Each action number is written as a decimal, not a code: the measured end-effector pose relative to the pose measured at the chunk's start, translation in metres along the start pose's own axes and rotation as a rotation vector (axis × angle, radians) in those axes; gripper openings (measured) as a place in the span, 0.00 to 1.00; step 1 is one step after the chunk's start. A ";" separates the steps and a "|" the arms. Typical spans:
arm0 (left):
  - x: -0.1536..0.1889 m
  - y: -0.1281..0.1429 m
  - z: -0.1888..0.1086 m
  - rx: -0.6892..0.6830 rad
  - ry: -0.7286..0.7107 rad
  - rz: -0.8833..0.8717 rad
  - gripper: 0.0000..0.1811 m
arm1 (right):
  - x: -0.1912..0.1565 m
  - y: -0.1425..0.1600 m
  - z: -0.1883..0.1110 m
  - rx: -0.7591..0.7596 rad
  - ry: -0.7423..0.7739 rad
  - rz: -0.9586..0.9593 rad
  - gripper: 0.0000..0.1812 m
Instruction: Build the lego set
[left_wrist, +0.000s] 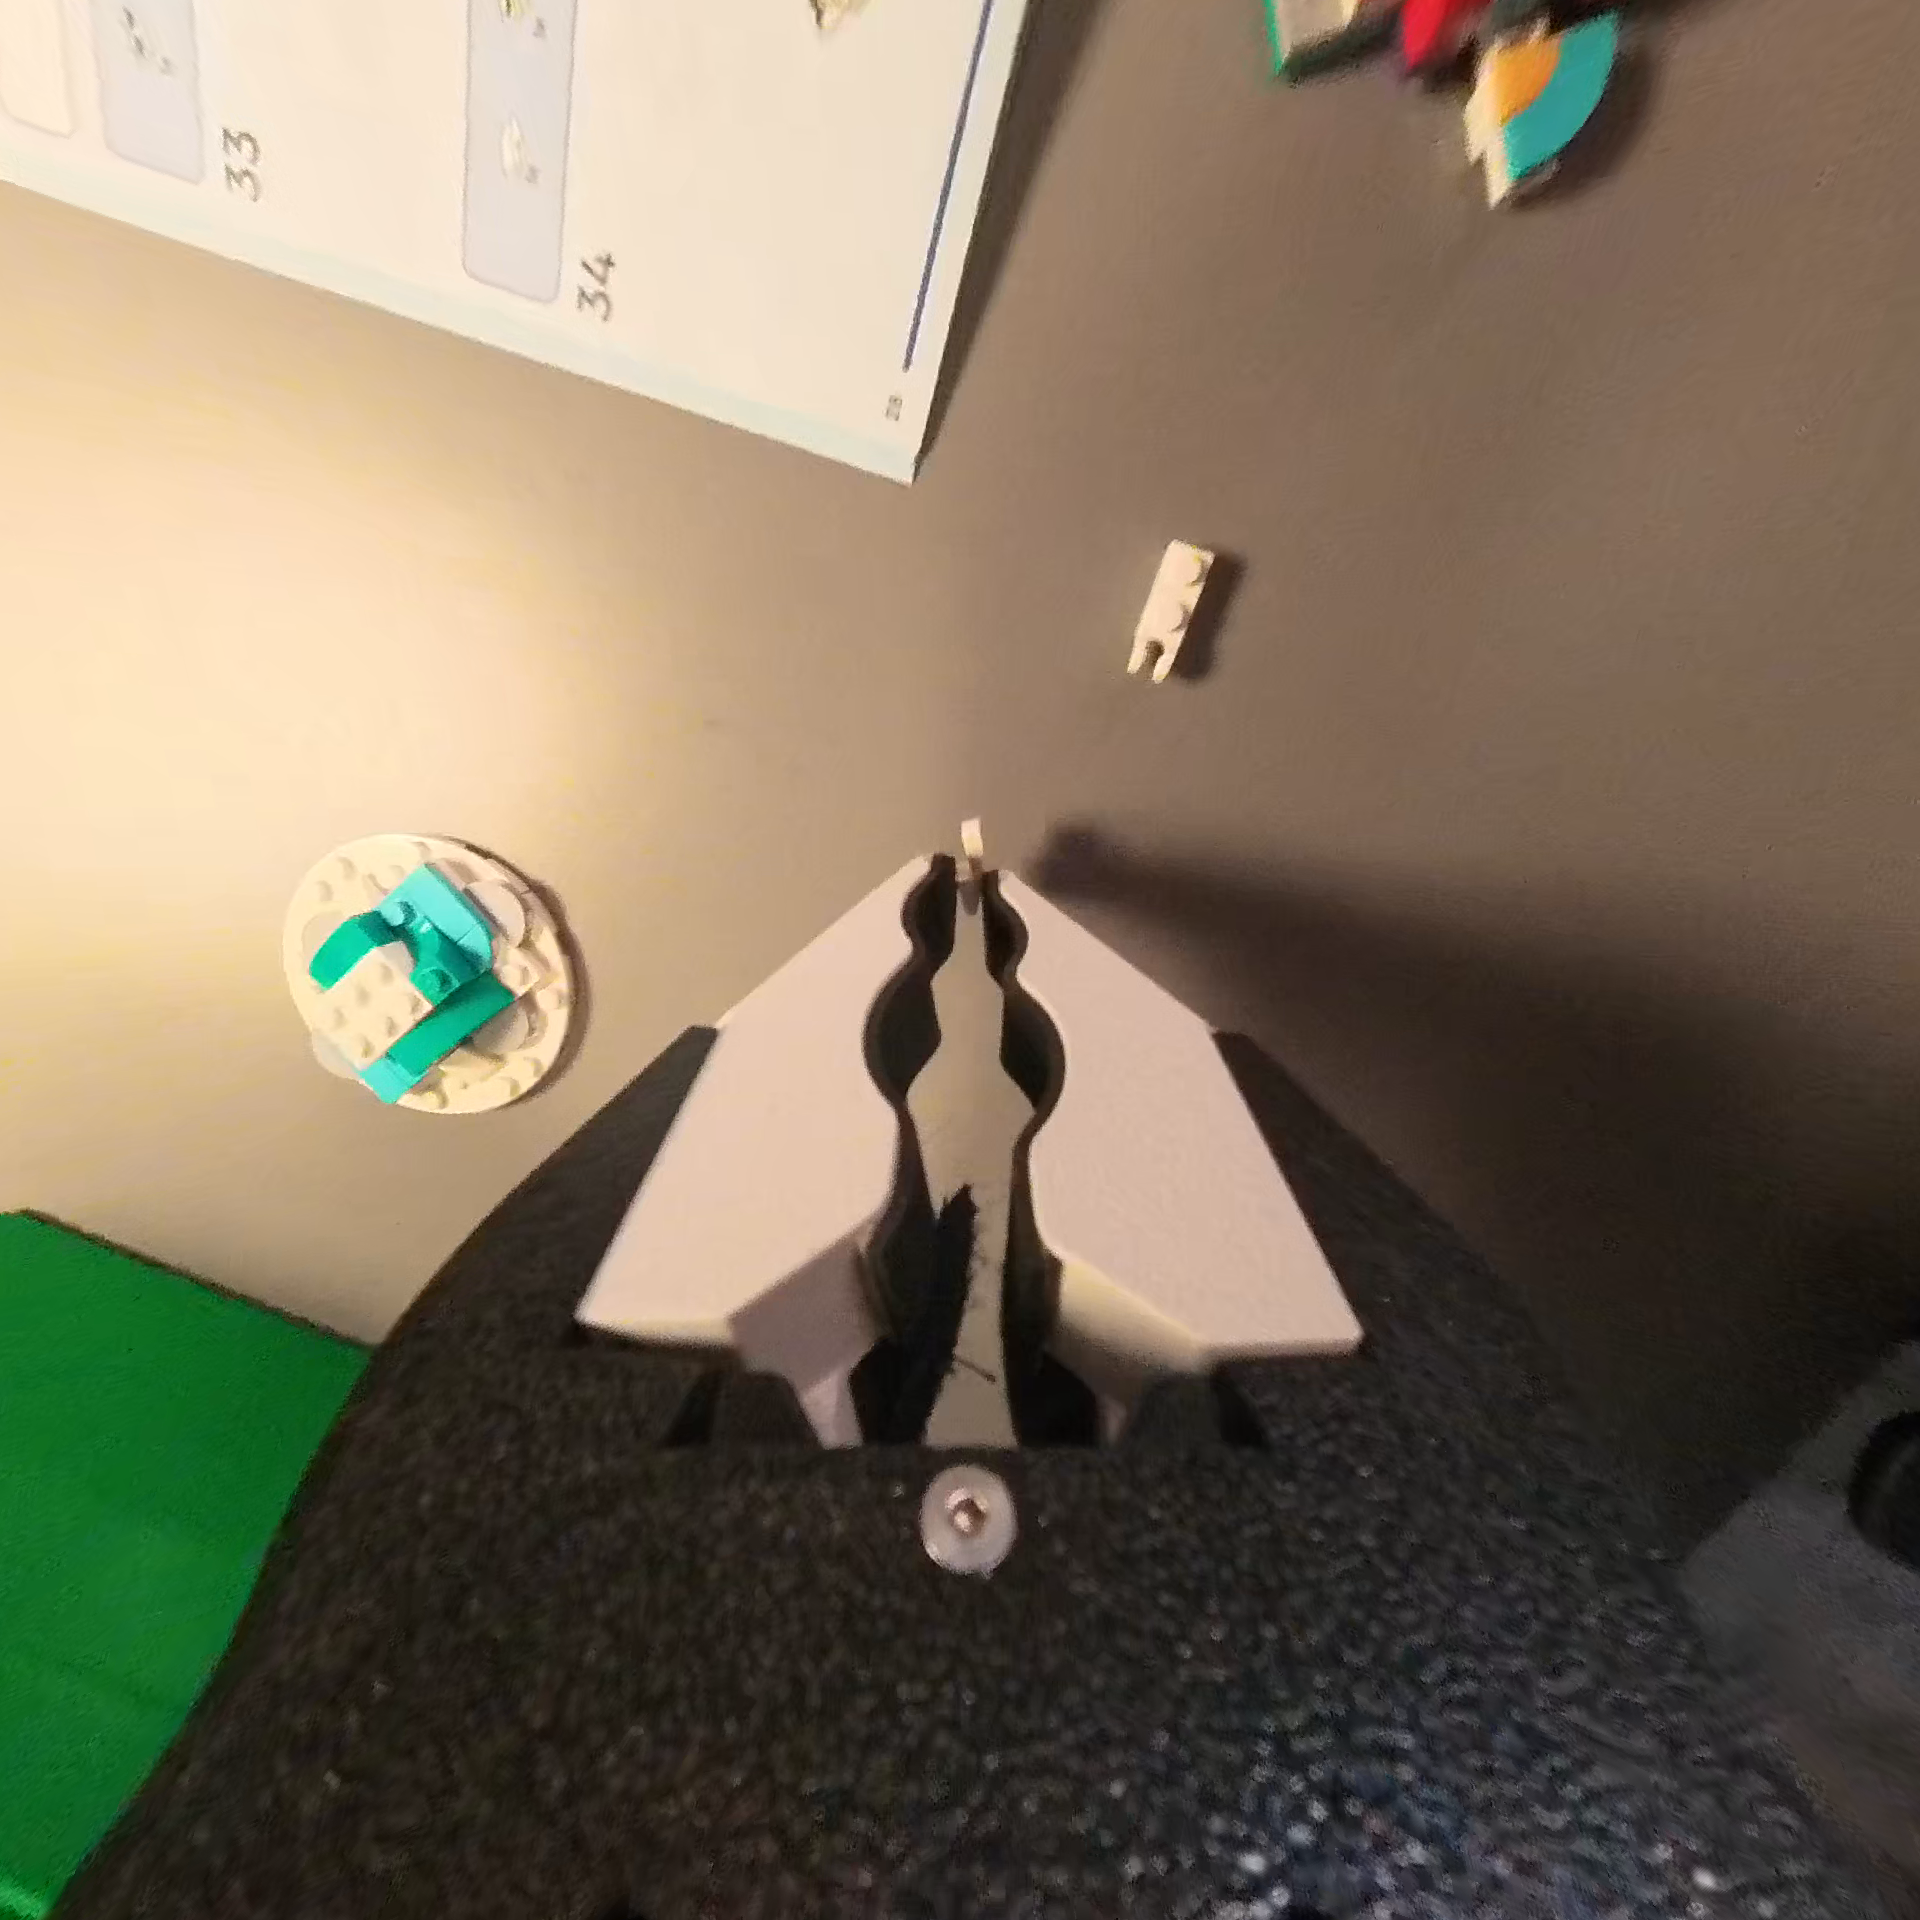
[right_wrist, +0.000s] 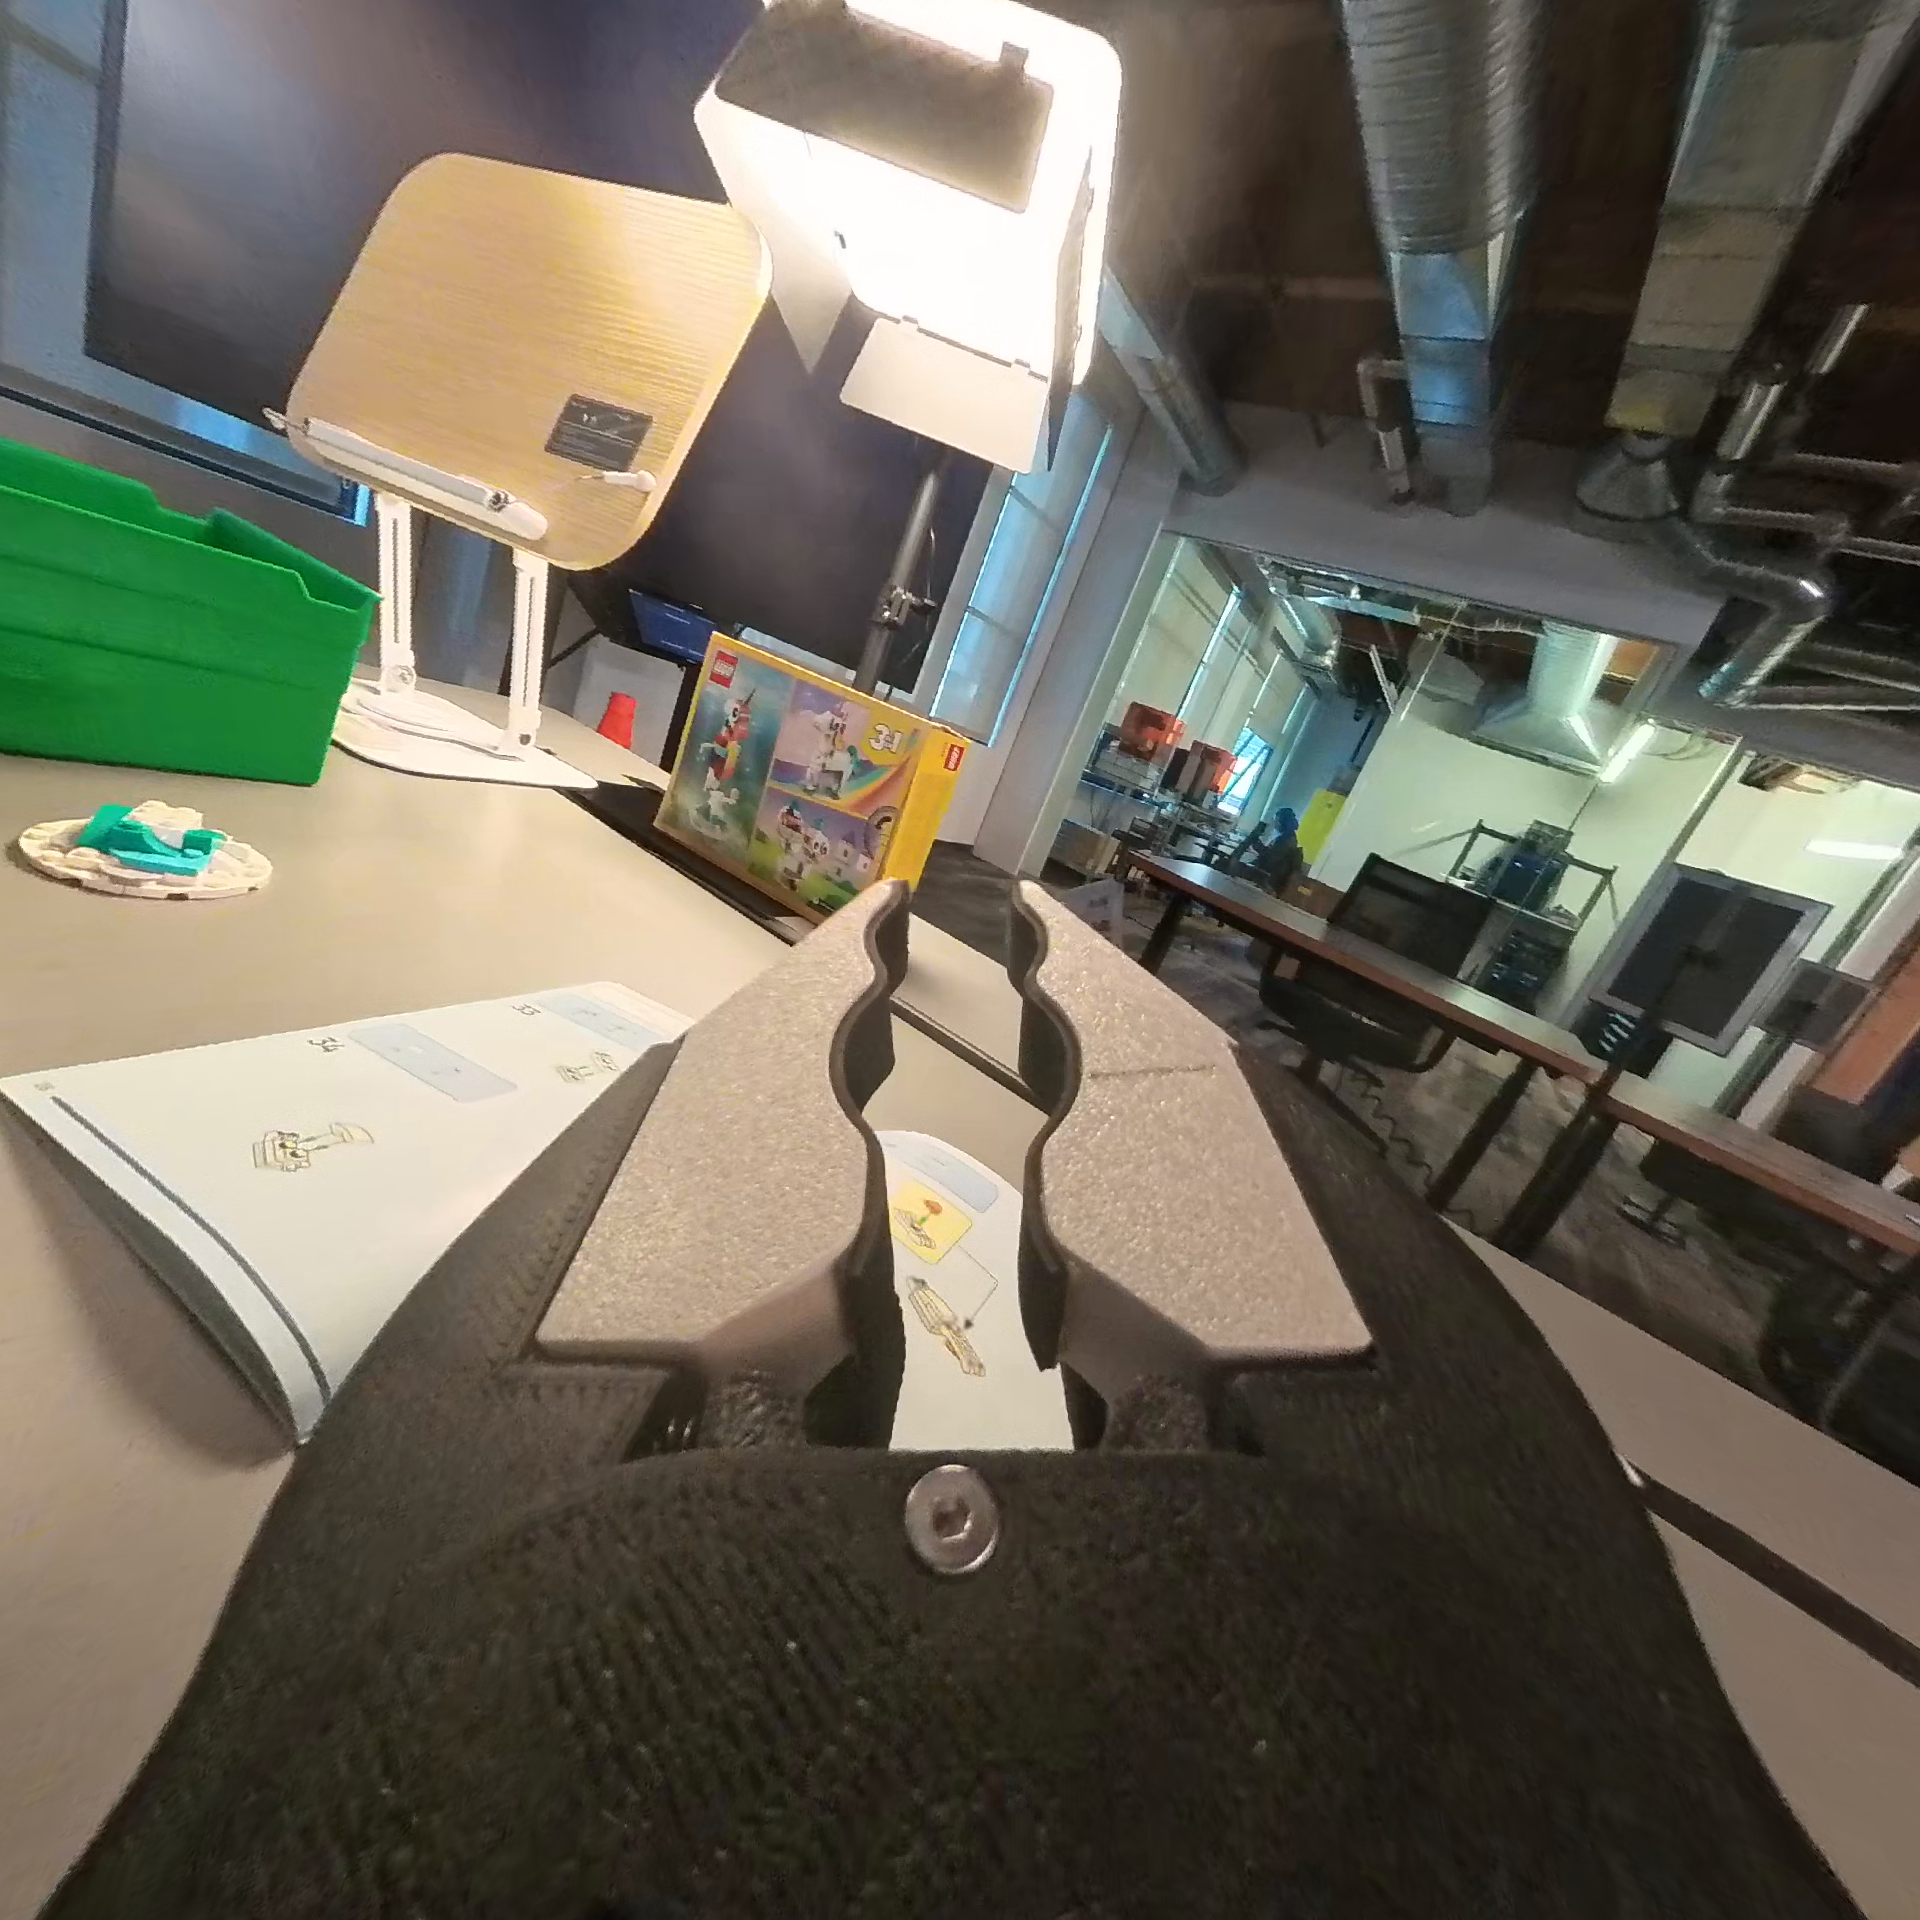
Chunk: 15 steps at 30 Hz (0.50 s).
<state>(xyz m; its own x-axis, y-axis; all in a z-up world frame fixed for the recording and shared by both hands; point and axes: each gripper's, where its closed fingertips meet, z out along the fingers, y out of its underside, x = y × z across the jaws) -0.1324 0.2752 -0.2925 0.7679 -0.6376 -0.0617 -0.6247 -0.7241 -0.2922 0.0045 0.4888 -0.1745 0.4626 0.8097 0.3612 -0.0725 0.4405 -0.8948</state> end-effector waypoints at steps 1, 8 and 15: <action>0.000 0.002 0.002 -0.016 -0.010 0.013 0.02 | -0.001 0.000 0.000 0.001 -0.004 -0.001 0.09; 0.005 0.010 0.007 -0.043 0.021 0.023 0.02 | -0.003 0.000 0.002 0.004 -0.016 -0.002 0.09; 0.003 0.013 0.008 -0.053 0.012 0.024 0.05 | -0.003 0.001 0.002 0.001 -0.016 -0.004 0.09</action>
<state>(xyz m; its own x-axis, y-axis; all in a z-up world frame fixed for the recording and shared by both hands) -0.1370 0.2664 -0.3044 0.7512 -0.6577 -0.0562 -0.6496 -0.7215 -0.2395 0.0011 0.4876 -0.1756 0.4486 0.8141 0.3687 -0.0712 0.4438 -0.8933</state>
